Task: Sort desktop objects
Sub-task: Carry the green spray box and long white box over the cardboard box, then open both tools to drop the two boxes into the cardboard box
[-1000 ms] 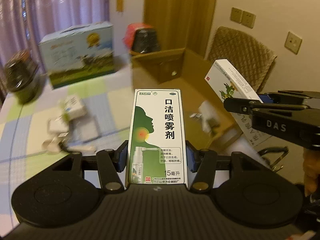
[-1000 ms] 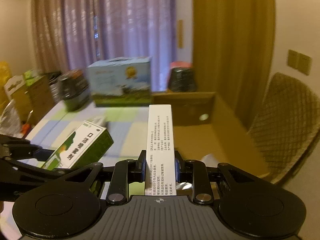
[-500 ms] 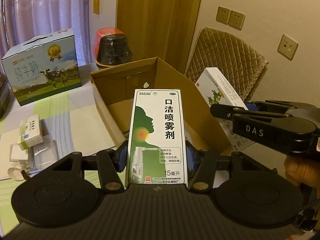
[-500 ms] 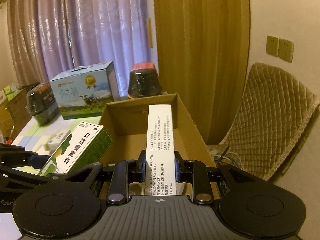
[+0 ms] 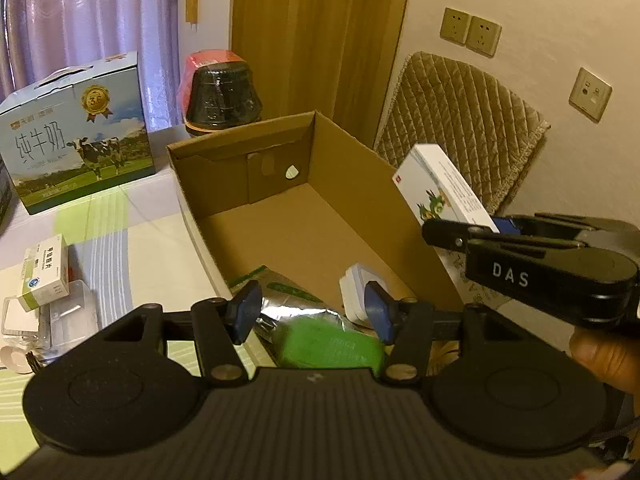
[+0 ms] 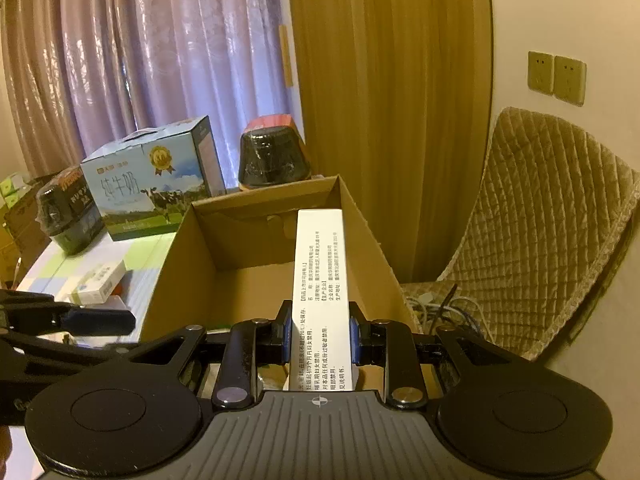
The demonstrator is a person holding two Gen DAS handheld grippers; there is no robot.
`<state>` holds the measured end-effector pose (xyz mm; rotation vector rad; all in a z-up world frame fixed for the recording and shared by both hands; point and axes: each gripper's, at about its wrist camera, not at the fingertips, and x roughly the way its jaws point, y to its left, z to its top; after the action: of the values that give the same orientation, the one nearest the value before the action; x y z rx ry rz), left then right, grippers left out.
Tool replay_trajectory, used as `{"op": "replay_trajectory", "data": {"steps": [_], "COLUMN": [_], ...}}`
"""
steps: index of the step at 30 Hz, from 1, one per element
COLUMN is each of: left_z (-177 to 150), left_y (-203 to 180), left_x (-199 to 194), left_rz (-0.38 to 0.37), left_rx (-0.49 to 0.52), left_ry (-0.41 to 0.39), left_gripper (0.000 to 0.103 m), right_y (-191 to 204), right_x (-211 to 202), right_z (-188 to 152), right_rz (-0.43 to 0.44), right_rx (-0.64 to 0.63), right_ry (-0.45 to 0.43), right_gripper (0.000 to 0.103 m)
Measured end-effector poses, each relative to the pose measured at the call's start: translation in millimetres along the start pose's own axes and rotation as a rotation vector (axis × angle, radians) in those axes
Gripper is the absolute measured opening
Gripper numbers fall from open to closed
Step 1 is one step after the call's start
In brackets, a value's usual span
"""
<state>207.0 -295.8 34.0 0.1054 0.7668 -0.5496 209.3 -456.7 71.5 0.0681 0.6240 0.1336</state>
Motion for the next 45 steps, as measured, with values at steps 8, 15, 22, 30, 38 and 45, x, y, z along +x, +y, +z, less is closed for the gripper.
{"op": "replay_trajectory", "data": {"steps": [8,15,22,30,38,45], "left_z": [-8,-18,-23,-35,-62,-91], "left_y": [21,39,48,61,81,97], "left_x": [-20,-31,-34,-43,-65,-94], "left_rz": [0.022,0.04,0.044,0.056,0.084,0.124], "left_rx": [-0.046,-0.082,-0.097,-0.12,-0.147,-0.161], "left_ry": [-0.022,-0.021,-0.021,-0.017,-0.004,0.006], "left_gripper": [0.054,0.056,0.056,0.06,0.064,0.068], "right_y": [5,15,20,19,35,68], "right_x": [2,5,7,-8,-43,-77], "right_z": [-4,1,6,4,-15,-33], "right_rz": [0.01,0.025,0.06,0.048,0.055,0.088], "right_rx": [0.0,-0.005,0.02,0.048,0.057,0.055], "right_ry": [0.014,0.013,-0.009,-0.034,-0.041,-0.015], "right_gripper": [0.023,0.023,0.023,0.028,0.042,0.065]}}
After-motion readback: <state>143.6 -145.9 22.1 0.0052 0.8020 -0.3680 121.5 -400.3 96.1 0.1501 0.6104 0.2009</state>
